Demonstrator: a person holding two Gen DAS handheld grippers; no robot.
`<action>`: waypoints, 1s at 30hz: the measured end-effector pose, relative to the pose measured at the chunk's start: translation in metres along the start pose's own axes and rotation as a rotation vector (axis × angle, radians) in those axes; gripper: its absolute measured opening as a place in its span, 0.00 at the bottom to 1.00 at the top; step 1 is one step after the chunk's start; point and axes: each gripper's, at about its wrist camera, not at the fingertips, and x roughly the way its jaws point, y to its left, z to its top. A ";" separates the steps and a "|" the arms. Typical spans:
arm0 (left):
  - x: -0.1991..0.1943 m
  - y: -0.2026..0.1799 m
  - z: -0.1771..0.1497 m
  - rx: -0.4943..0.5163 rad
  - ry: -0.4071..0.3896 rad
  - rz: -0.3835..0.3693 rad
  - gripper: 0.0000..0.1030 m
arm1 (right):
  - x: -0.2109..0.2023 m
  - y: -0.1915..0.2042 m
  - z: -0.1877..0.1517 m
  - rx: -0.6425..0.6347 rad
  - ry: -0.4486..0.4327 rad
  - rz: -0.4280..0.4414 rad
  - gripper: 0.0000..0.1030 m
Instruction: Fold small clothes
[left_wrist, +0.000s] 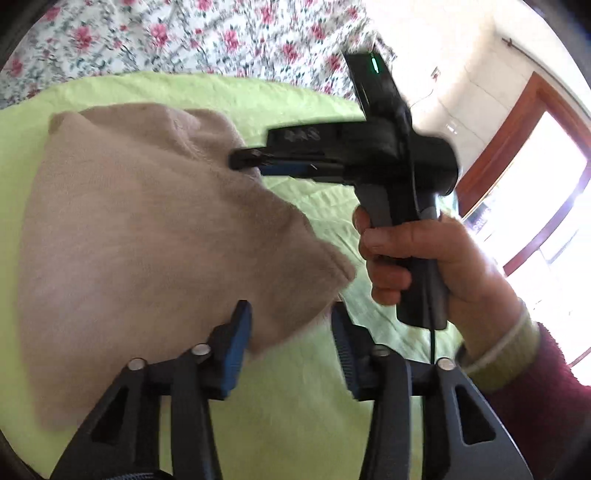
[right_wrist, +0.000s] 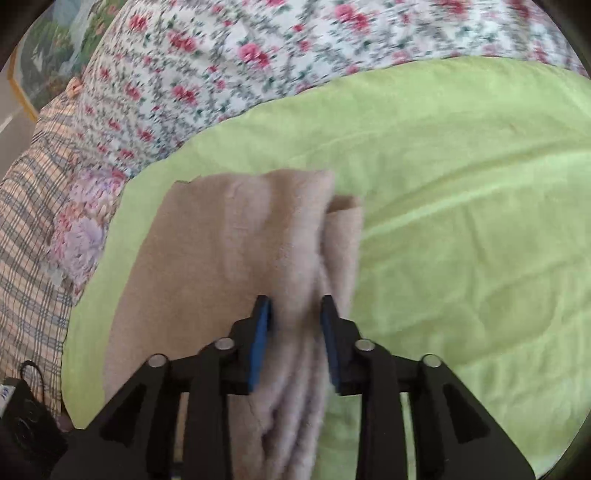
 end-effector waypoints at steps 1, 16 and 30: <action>-0.011 0.001 -0.003 -0.003 -0.014 -0.003 0.58 | -0.006 -0.002 -0.004 0.011 -0.008 0.001 0.51; -0.043 0.165 0.031 -0.346 -0.033 0.066 0.80 | 0.013 -0.003 -0.026 0.089 0.079 0.143 0.74; -0.001 0.197 0.045 -0.401 -0.003 -0.139 0.39 | 0.035 0.016 -0.021 0.148 0.102 0.237 0.33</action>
